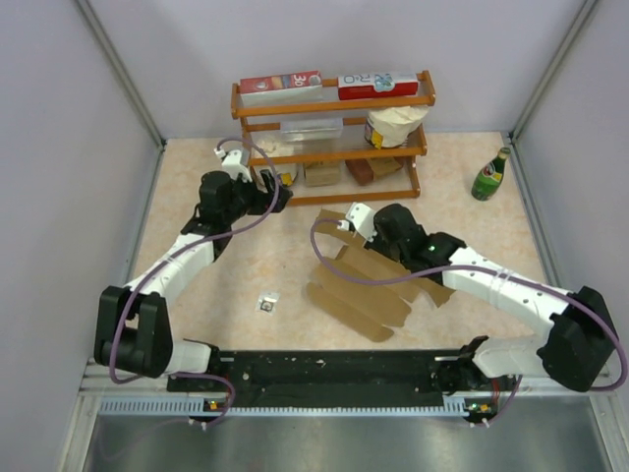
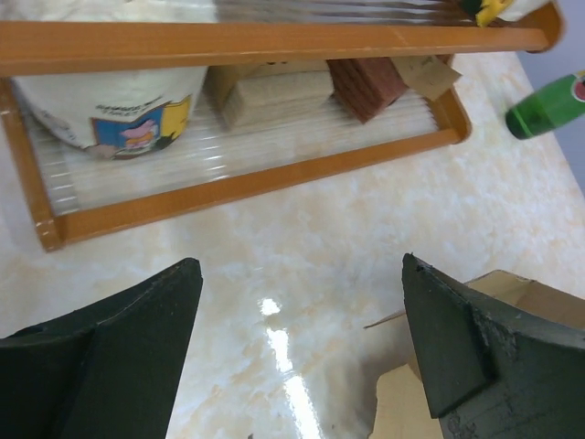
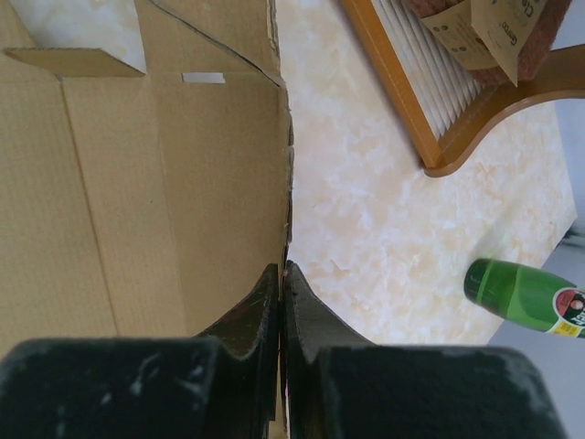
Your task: Fold the paper box
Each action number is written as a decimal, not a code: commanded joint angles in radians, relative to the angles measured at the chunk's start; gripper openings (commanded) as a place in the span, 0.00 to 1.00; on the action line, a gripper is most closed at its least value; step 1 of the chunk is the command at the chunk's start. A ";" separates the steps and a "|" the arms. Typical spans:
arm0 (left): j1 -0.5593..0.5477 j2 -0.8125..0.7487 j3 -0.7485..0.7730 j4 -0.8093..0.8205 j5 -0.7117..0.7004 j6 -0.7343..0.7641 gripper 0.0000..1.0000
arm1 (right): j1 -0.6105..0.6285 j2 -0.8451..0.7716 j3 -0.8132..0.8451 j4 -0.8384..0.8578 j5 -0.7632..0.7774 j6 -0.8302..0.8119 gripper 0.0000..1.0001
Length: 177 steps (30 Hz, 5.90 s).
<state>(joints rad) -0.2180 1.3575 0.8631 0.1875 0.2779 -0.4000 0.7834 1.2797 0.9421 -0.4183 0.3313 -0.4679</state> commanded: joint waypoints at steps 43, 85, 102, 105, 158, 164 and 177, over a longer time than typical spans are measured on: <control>-0.199 0.264 -0.283 0.779 0.514 -0.131 0.49 | 0.013 -0.048 -0.091 0.081 -0.193 -0.164 0.00; -0.095 0.416 -0.294 1.353 0.555 -0.510 0.50 | 0.011 -0.037 -0.114 0.170 -0.179 -0.144 0.00; -0.129 0.331 -0.116 0.595 0.409 -0.047 0.50 | 0.013 -0.048 -0.103 0.147 -0.206 -0.155 0.00; -0.147 0.338 -0.134 0.587 0.403 -0.028 0.46 | 0.011 -0.043 -0.100 0.142 -0.201 -0.161 0.00; -0.348 0.362 -0.315 0.767 0.472 0.156 0.85 | 0.011 0.024 -0.101 0.118 -0.221 -0.161 0.00; -0.356 0.358 -0.314 0.771 0.468 0.153 0.86 | 0.013 0.003 -0.137 0.138 -0.215 -0.198 0.00; -0.354 0.400 -0.286 0.794 0.624 0.132 0.85 | 0.011 -0.037 -0.210 0.226 -0.149 -0.273 0.00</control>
<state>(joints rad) -0.5701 1.7348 0.5407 0.9108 0.8181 -0.2634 0.7853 1.2762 0.7448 -0.2314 0.1715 -0.7151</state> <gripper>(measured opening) 0.855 0.007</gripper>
